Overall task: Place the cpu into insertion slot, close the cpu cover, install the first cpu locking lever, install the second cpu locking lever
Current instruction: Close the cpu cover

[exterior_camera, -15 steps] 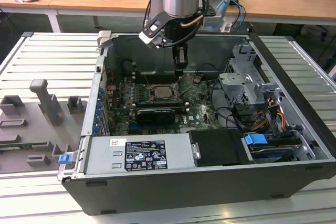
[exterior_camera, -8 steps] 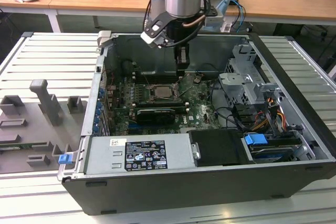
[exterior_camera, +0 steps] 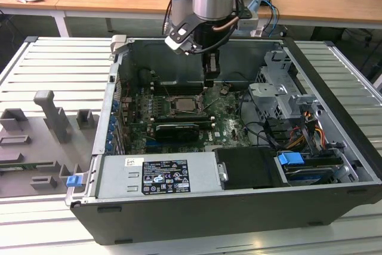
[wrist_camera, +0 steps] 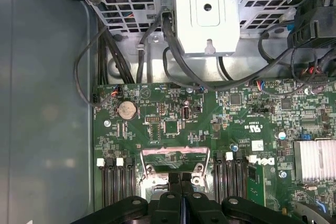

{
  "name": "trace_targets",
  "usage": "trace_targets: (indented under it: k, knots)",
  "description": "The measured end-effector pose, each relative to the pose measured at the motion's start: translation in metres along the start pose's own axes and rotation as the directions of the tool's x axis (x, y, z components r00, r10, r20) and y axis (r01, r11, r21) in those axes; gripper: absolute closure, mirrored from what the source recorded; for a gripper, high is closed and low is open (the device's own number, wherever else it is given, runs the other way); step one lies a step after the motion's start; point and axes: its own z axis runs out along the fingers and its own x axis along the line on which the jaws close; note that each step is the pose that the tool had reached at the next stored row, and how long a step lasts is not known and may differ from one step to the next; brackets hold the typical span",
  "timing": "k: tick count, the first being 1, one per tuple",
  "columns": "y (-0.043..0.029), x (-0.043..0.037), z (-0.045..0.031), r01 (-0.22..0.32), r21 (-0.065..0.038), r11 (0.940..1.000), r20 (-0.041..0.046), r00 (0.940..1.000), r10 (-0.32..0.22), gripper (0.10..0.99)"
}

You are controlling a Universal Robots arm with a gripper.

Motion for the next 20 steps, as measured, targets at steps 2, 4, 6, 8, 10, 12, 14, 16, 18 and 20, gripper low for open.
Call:
trace_targets:
  k: [2, 4, 6, 8, 10, 12, 14, 16, 18, 20]
  knots:
    - [0.0011, 0.0001, 0.0001, 0.000, 0.000, 1.0000, 0.0000, 1.0000, 0.000, 0.980]
    - [0.0027, 0.0001, 0.0002, 0.000, 0.000, 1.0000, 0.0000, 1.0000, 0.000, 0.980]
    - [0.0044, 0.0002, 0.0004, 0.000, 0.000, 1.0000, 0.0001, 1.0000, 0.000, 0.980]
    - [0.0052, 0.0002, 0.0004, 0.000, 0.000, 1.0000, 0.0001, 1.0000, 0.000, 0.980]
    - [0.0059, 0.0002, 0.0005, 0.000, 0.000, 1.0000, 0.0000, 1.0000, 0.000, 0.980]
    - [0.0065, 0.0003, 0.0006, 0.000, 0.000, 1.0000, 0.0000, 1.0000, 0.000, 0.980]
    - [0.0074, 0.0003, 0.0006, 0.000, 0.000, 1.0000, 0.0001, 1.0000, 0.000, 0.980]
    - [0.0084, 0.0003, 0.0007, 0.000, 0.000, 1.0000, 0.0000, 1.0000, 0.000, 0.980]
    - [0.0093, 0.0004, 0.0008, 0.000, 0.000, 1.0000, 0.0000, 1.0000, 0.000, 0.980]
    - [0.0103, 0.0004, 0.0009, 0.000, 0.000, 1.0000, 0.0000, 1.0000, 0.000, 0.980]
